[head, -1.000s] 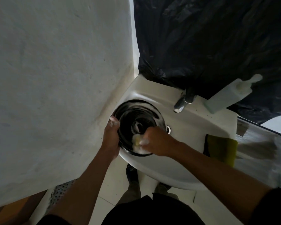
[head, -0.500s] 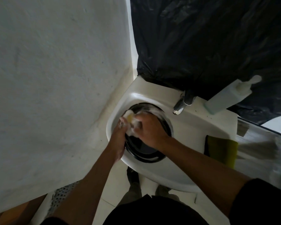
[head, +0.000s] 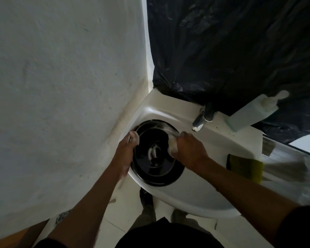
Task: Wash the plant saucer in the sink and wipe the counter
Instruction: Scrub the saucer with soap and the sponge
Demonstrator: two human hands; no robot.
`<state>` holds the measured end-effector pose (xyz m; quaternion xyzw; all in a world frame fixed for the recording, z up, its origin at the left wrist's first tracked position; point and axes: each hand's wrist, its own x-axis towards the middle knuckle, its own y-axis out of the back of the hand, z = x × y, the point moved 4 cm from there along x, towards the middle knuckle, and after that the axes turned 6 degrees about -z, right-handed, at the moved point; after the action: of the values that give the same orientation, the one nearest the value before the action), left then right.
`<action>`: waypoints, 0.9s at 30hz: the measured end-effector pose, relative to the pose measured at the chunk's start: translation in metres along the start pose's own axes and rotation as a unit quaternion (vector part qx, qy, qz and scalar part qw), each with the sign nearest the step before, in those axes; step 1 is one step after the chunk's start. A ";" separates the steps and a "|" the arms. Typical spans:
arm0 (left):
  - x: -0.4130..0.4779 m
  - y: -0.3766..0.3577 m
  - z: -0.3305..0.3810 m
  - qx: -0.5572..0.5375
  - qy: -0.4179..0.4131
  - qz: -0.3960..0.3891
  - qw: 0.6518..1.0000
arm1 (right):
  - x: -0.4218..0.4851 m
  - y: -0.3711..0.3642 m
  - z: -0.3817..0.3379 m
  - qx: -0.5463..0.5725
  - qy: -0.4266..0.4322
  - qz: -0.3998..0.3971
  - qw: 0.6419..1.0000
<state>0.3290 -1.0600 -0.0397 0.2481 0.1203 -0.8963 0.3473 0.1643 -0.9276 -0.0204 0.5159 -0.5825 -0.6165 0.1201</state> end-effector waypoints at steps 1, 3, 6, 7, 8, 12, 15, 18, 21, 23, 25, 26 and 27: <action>0.000 0.001 0.000 0.024 -0.007 0.012 1.000 | 0.002 0.003 -0.002 0.029 -0.008 0.023 0.999; -0.002 0.001 0.000 0.069 -0.028 0.035 0.997 | 0.003 0.006 -0.008 0.090 -0.009 0.074 0.993; -0.003 -0.003 -0.001 0.101 -0.023 0.049 0.993 | 0.000 0.007 -0.023 0.167 0.024 0.128 0.977; -0.002 -0.003 -0.002 0.104 -0.017 0.055 0.993 | -0.001 0.006 -0.028 0.194 0.032 0.138 0.971; -0.002 -0.003 -0.003 0.107 -0.015 0.061 0.992 | -0.001 0.005 -0.032 0.218 0.040 0.149 0.964; -0.003 -0.004 -0.006 0.104 -0.003 0.071 0.992 | 0.006 0.006 -0.036 0.254 0.016 0.179 0.950; -0.004 -0.001 -0.009 0.086 0.005 0.076 0.993 | 0.017 0.020 -0.036 0.208 0.000 0.202 0.957; -0.001 -0.001 -0.011 0.084 0.003 0.070 0.994 | 0.037 0.045 -0.030 0.153 -0.019 0.201 0.967; 0.003 -0.004 -0.007 0.083 -0.002 0.076 0.994 | 0.060 0.068 -0.022 0.105 -0.044 0.204 0.972; 0.005 -0.008 -0.004 0.079 -0.010 0.073 0.994 | 0.074 0.078 -0.018 0.079 -0.056 0.213 0.972; 0.007 -0.010 -0.002 0.072 -0.019 0.067 0.995 | 0.086 0.084 -0.014 0.069 -0.069 0.221 0.970; 0.007 -0.011 -0.002 0.069 -0.021 0.062 0.995 | 0.091 0.085 -0.012 0.061 -0.079 0.224 0.969; 0.008 -0.011 -0.002 0.065 -0.022 0.058 0.996 | 0.096 0.086 -0.009 0.060 -0.093 0.231 0.967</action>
<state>0.3173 -1.0555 -0.0449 0.2572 0.0391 -0.8857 0.3844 0.0904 -1.0301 0.0066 0.3144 -0.7301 -0.5814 0.1734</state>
